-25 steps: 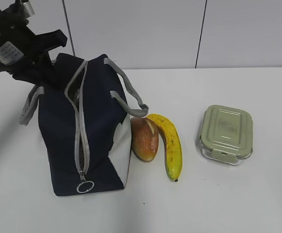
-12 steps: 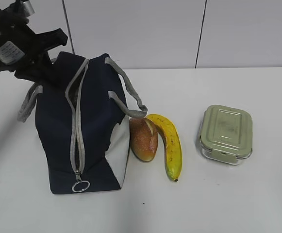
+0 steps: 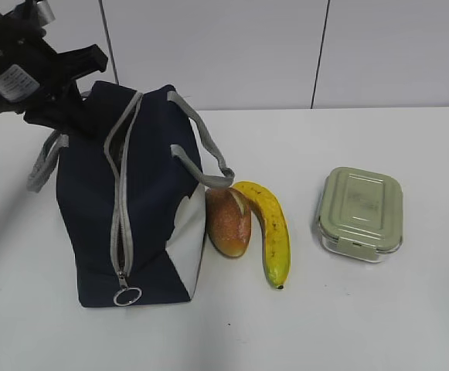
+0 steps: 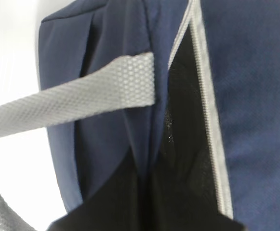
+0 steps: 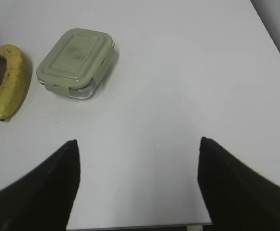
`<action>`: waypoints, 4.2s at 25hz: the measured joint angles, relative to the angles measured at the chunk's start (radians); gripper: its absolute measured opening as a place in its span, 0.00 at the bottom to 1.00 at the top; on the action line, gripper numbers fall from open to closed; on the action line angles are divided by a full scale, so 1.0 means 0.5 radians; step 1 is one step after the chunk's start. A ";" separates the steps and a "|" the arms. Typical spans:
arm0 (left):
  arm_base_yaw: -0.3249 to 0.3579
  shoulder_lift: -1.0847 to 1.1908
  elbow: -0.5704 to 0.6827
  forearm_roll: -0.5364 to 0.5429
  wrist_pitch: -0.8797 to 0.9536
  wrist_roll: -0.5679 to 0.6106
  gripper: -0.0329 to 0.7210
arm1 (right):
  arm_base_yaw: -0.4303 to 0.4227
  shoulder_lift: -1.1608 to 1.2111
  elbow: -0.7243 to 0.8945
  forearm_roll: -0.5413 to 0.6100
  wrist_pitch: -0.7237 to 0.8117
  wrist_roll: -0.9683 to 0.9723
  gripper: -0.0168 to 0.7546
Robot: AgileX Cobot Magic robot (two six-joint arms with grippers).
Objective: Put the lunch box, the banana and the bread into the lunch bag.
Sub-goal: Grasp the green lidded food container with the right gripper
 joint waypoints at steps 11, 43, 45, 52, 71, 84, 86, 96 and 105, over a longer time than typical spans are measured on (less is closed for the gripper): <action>0.000 0.000 0.000 0.012 -0.009 0.000 0.04 | 0.000 0.480 -0.020 0.143 -0.191 0.077 0.75; 0.000 0.000 0.000 0.013 -0.003 0.000 0.04 | -0.536 2.950 -0.517 2.147 -0.663 -1.738 0.75; 0.000 0.000 0.000 0.013 -0.003 0.000 0.04 | -0.607 3.064 -0.576 2.220 -0.568 -1.808 0.75; 0.000 0.000 0.000 0.015 -0.003 0.000 0.04 | -0.667 3.445 -0.779 2.269 -0.385 -1.880 0.75; 0.000 0.000 0.000 0.015 0.003 0.000 0.04 | -0.667 3.781 -0.852 2.447 -0.500 -1.972 0.82; 0.000 0.000 0.000 0.015 0.011 0.000 0.04 | -0.667 4.131 -1.096 2.522 -0.251 -2.035 0.84; 0.000 0.000 -0.001 0.015 0.013 0.000 0.04 | -0.667 4.155 -1.113 2.522 -0.246 -2.039 0.83; 0.000 0.000 -0.001 0.029 0.013 0.000 0.04 | -0.667 4.243 -1.132 2.591 -0.140 -2.039 0.66; 0.000 0.000 -0.002 0.030 0.013 0.000 0.04 | -0.667 4.261 -1.132 2.787 -0.068 -2.047 0.51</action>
